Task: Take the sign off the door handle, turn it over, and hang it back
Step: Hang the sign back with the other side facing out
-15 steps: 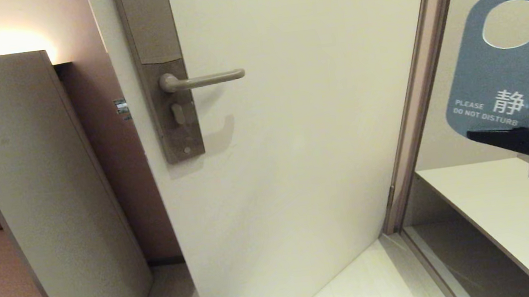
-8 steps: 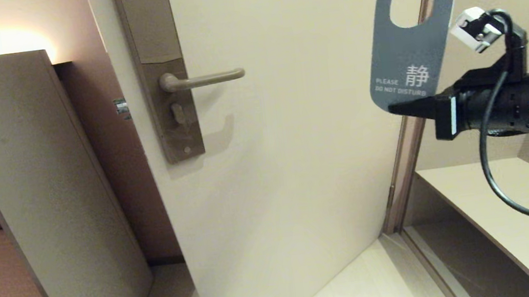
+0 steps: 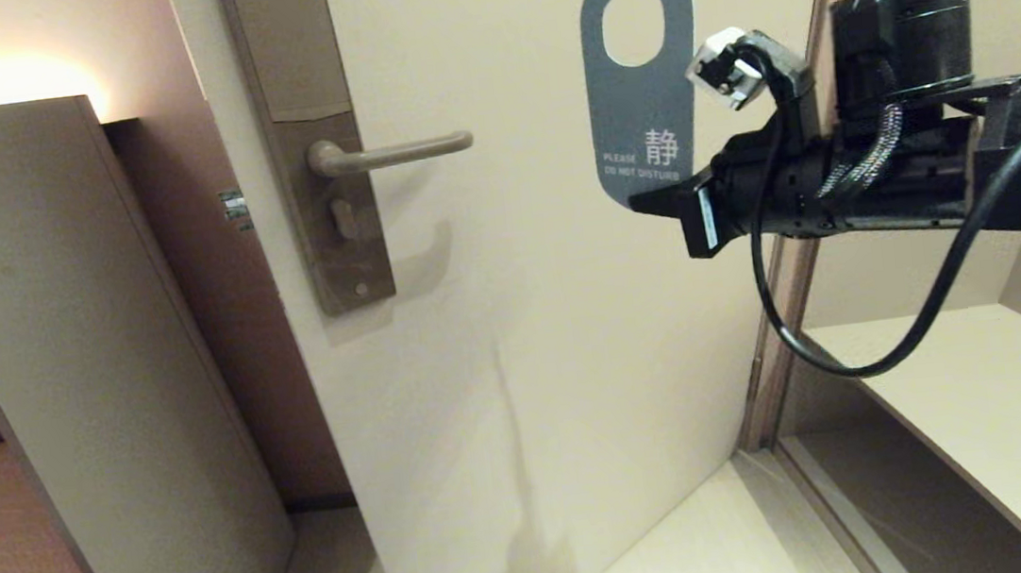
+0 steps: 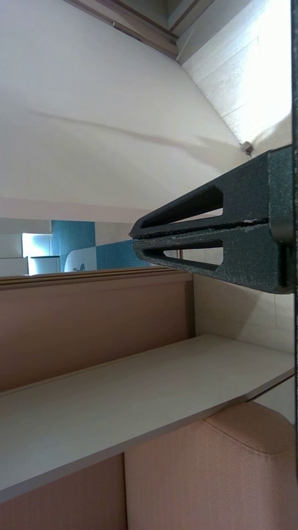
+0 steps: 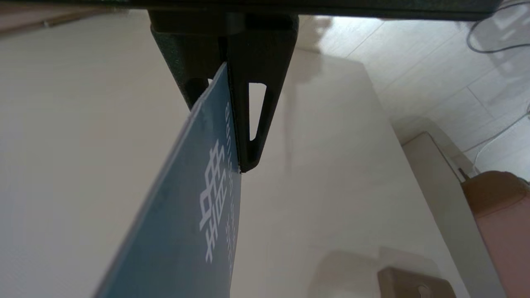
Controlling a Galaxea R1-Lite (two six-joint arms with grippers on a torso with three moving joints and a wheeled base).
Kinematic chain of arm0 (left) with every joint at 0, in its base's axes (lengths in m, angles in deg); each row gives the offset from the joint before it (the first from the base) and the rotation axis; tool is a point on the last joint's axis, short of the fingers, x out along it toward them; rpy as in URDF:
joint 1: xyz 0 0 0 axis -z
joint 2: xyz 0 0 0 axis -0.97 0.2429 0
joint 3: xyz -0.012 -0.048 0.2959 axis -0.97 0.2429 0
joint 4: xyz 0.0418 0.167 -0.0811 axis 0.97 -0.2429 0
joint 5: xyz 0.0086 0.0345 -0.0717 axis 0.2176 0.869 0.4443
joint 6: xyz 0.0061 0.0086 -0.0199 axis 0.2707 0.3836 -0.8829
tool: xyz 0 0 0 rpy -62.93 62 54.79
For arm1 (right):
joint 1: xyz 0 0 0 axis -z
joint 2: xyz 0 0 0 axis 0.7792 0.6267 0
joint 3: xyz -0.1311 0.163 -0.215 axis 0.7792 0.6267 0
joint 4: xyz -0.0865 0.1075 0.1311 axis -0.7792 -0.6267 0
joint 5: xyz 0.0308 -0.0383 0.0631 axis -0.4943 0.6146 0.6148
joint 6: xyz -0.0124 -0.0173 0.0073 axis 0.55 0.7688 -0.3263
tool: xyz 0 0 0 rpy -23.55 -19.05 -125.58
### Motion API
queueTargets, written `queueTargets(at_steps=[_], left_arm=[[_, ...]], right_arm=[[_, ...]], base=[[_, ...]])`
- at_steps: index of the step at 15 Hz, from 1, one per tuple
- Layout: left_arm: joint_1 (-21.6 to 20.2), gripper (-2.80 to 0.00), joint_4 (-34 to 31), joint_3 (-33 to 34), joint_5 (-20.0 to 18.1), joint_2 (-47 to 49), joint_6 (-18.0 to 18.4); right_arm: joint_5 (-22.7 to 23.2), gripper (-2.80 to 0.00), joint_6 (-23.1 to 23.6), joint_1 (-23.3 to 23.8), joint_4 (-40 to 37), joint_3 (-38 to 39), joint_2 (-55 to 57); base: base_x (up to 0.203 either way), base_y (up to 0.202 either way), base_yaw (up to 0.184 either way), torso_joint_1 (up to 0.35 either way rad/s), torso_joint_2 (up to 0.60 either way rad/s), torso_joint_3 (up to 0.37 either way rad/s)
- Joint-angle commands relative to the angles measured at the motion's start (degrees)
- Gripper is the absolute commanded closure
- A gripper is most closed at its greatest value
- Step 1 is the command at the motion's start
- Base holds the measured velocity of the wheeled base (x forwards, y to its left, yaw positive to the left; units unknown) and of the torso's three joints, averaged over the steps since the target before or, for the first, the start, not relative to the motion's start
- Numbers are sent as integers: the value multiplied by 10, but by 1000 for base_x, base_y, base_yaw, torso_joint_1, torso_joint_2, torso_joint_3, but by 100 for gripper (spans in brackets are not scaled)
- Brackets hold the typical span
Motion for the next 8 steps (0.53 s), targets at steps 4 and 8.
queueTargets(at_steps=[4,8], left_arm=[[0,0,0,0,0,1,0],[0,0,0,0,0,1,0]], right_arm=[[-28,0,26,-37,0,-43,74],[-57,0,35,-45,0,-84,117]], base=[[0,0,0,0,0,0],[0,0,0,0,0,0]])
